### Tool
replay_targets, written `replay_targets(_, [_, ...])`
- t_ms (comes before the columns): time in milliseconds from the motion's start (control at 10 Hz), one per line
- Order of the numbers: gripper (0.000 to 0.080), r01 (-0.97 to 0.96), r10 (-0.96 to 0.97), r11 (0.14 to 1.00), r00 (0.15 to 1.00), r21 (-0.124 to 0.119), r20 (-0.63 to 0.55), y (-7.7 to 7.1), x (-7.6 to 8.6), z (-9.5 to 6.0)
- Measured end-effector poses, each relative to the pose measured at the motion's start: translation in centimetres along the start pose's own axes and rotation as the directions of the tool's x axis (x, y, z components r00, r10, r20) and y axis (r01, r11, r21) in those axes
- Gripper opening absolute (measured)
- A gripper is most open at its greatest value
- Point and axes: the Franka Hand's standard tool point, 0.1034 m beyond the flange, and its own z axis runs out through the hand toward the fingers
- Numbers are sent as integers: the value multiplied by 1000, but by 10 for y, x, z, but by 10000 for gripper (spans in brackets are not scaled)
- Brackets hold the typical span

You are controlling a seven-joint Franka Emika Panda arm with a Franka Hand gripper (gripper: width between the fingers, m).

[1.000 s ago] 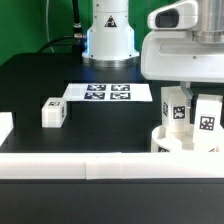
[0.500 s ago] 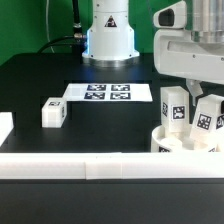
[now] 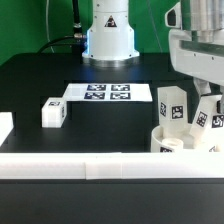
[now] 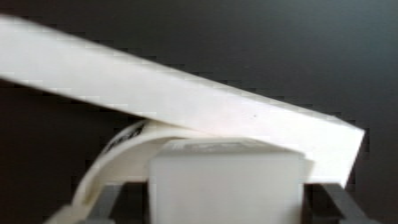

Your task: Assemble stool

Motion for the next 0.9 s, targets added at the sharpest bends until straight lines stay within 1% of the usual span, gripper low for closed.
replay_targets(100, [337, -140, 140, 990, 990, 22, 14, -1, -3, 1])
replay_targets(200, [337, -232, 232, 972, 972, 21, 28, 0, -6, 1])
replay_targets(300, [337, -288, 287, 957, 957, 23, 43, -1, -5, 1])
replay_targets(500, [337, -409, 406, 912, 911, 36, 68, -2, -2, 1])
replay_targets(700, [337, -495, 491, 869, 867, 28, 80, -2, -1, 1])
replay_targets(800, [337, -519, 516, 854, 852, 24, 87, -2, -2, 2])
replay_targets(900, [531, -527, 523, 850, 847, 22, 91, -1, -4, 2])
